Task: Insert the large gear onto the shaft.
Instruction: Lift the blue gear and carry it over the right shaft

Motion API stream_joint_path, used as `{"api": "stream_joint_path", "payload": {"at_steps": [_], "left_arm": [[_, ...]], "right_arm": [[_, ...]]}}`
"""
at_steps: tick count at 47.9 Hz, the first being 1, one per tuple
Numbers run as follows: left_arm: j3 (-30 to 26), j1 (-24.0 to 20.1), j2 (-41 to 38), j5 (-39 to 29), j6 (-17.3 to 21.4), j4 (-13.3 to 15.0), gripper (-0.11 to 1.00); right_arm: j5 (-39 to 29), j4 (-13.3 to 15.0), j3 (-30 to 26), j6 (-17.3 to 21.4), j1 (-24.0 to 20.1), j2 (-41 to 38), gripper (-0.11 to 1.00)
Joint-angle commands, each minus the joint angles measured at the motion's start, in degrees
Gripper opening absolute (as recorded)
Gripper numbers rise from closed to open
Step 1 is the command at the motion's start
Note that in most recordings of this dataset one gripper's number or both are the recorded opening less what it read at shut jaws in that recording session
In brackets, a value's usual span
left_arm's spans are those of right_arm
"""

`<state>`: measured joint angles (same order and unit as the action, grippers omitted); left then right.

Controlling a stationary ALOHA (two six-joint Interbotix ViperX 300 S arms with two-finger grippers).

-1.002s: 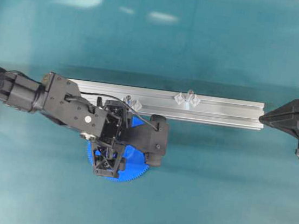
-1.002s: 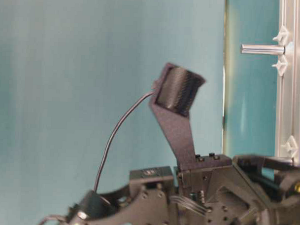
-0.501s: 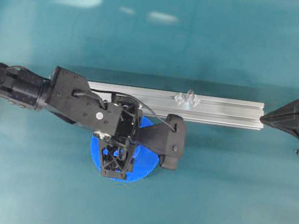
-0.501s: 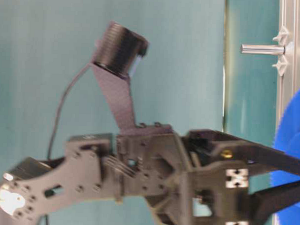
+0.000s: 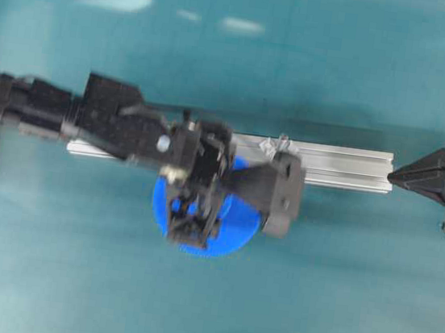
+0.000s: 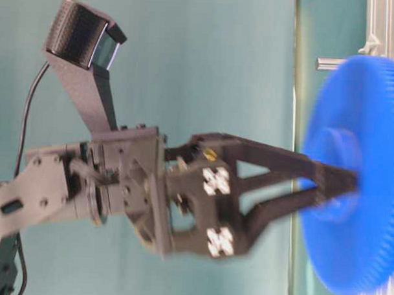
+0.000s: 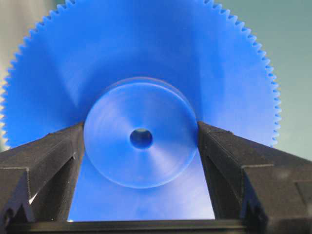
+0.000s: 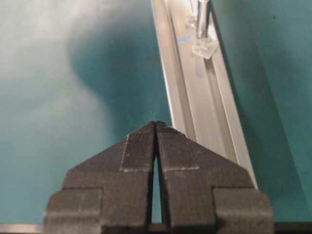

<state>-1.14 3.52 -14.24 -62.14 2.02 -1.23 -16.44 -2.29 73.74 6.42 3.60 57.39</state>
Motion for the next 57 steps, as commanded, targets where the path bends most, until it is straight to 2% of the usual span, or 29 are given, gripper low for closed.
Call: {"api": "stream_joint_path", "payload": {"at_steps": [1, 10, 19, 42, 57], "left_arm": [[-3.25, -1.23, 3.08, 0.09, 1.32, -0.35, 0.76], [-6.68, -3.69, 2.72, -0.18, 4.92, -0.35, 0.76], [-9.67, -6.06, 1.23, -1.67, 6.86, -0.35, 0.76], [-18.90, -7.91, -5.80, -4.13, 11.51, -0.35, 0.76], [-23.99, -8.61, -10.02, -4.57, 12.22, -0.35, 0.76]], "right_arm": [[0.26, 0.09, -0.62, 0.53, 0.00, -0.35, 0.05], [0.26, 0.09, -0.62, 0.53, 0.09, -0.26, 0.05], [0.26, 0.09, -0.62, 0.53, 0.09, 0.00, 0.05], [0.26, 0.00, -0.26, 0.62, 0.09, 1.85, 0.05], [-0.09, 0.09, -0.26, 0.53, 0.09, 2.02, 0.05]]}}
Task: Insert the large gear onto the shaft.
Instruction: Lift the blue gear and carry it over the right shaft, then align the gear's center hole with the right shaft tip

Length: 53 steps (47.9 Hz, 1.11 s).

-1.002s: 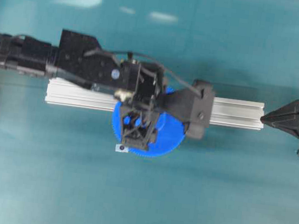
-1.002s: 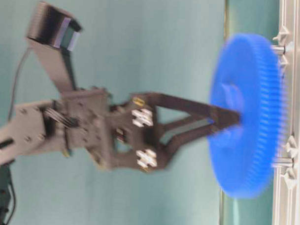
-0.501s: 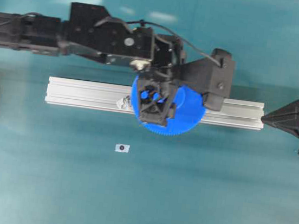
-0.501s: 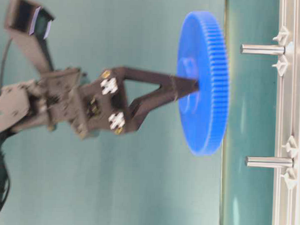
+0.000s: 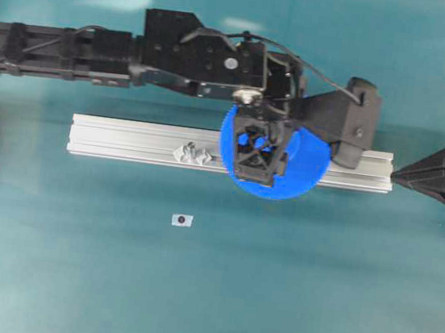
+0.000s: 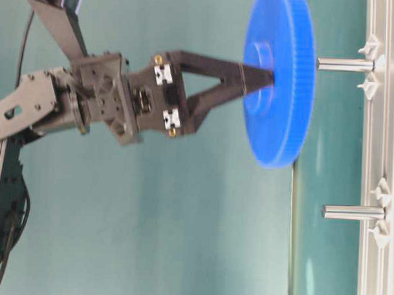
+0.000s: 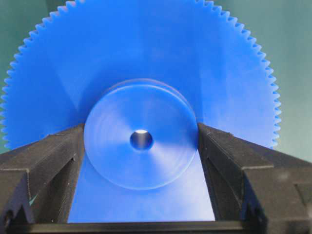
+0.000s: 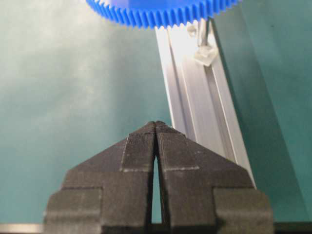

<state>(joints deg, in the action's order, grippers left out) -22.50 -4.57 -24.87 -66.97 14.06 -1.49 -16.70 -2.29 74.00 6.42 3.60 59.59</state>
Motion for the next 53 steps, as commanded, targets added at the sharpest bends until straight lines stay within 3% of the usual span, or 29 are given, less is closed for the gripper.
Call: {"api": "stream_joint_path", "payload": {"at_steps": [1, 53], "left_arm": [[-2.81, -0.62, 0.35, 0.26, 0.18, -0.09, 0.76], [-3.25, -4.57, -4.57, 2.99, 0.18, -0.09, 0.76]], "right_arm": [[0.18, 0.09, -0.53, 0.53, 0.09, -0.26, 0.05], [-0.70, 0.09, -0.18, 0.62, 0.09, 0.79, 0.05]]}}
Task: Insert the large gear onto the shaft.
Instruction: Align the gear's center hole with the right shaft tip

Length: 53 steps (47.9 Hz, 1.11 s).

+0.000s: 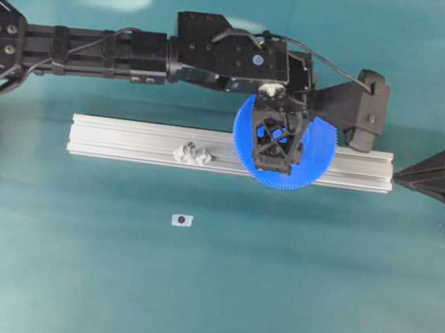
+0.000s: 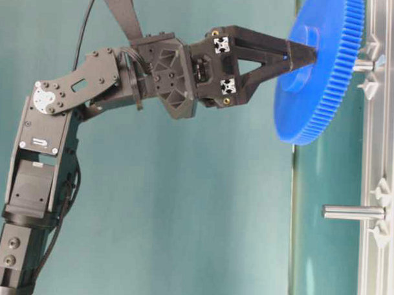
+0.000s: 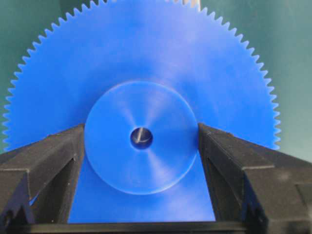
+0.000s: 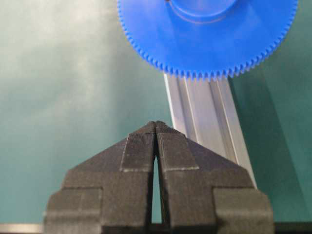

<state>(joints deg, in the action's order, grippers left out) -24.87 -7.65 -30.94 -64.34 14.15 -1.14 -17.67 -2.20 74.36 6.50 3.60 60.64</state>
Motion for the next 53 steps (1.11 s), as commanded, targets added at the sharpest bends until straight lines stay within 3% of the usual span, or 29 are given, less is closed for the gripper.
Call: {"api": "stream_joint_path", "payload": {"at_steps": [1, 10, 29, 53], "left_arm": [[-0.88, -1.49, 1.49, 0.35, 0.09, -0.35, 0.76], [-0.26, -1.58, 1.58, 0.35, -0.09, -0.35, 0.76], [6.33, 0.09, 4.31, 1.49, -0.70, -0.35, 0.76], [-1.67, -0.53, 0.97, 0.00, 1.49, -0.35, 0.76]], "right_arm": [[0.18, 0.00, -0.53, 0.53, 0.09, -0.35, 0.05], [0.26, 0.00, -0.53, 0.53, 0.09, -0.26, 0.05], [0.26, 0.00, -0.35, 0.53, 0.09, -0.35, 0.05], [0.26, 0.00, -0.26, 0.53, 0.09, -0.35, 0.05]]}}
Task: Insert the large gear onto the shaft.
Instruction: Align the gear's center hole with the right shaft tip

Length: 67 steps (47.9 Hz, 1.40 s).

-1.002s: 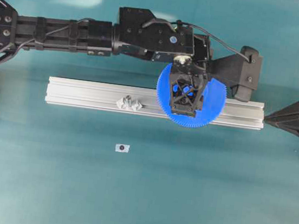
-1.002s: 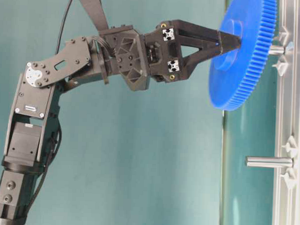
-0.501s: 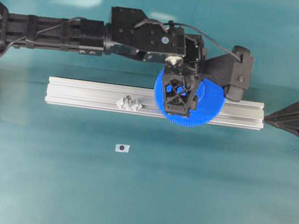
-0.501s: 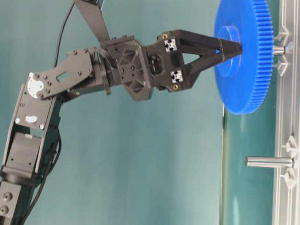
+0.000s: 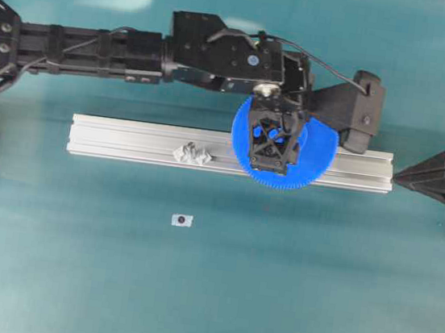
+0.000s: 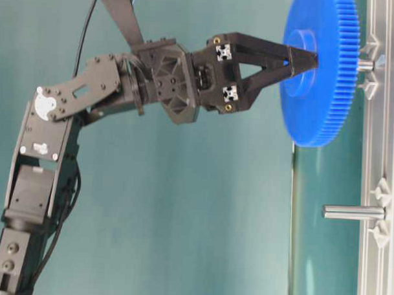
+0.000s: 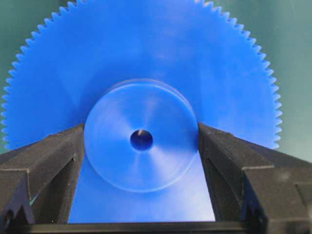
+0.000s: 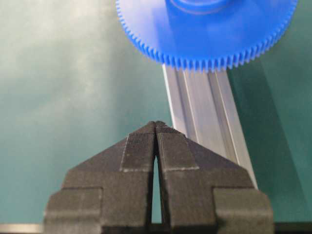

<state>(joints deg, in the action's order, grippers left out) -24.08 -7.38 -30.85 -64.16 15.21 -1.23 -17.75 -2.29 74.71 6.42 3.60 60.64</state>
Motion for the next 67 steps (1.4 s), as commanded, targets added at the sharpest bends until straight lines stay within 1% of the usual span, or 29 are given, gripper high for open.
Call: {"api": "stream_joint_path", "payload": {"at_steps": [1, 6, 22, 67], "left_arm": [[-2.72, -0.88, 0.79, -0.44, 0.44, -0.26, 0.76], [-3.52, -1.49, 0.88, -1.14, 0.44, -0.26, 0.76], [-3.52, -1.67, 0.97, -2.11, 0.35, -0.26, 0.76], [-4.31, -1.58, 0.70, -1.41, -0.09, -0.26, 0.76]], "right_arm": [[0.35, 0.00, -0.62, 0.62, 0.09, -0.26, 0.05], [0.35, 0.09, -0.62, 0.62, 0.09, -0.35, 0.05], [0.26, 0.09, -0.44, 2.90, 0.09, -0.26, 0.05], [0.35, 0.09, -0.44, 2.90, 0.09, -0.35, 0.05]]}}
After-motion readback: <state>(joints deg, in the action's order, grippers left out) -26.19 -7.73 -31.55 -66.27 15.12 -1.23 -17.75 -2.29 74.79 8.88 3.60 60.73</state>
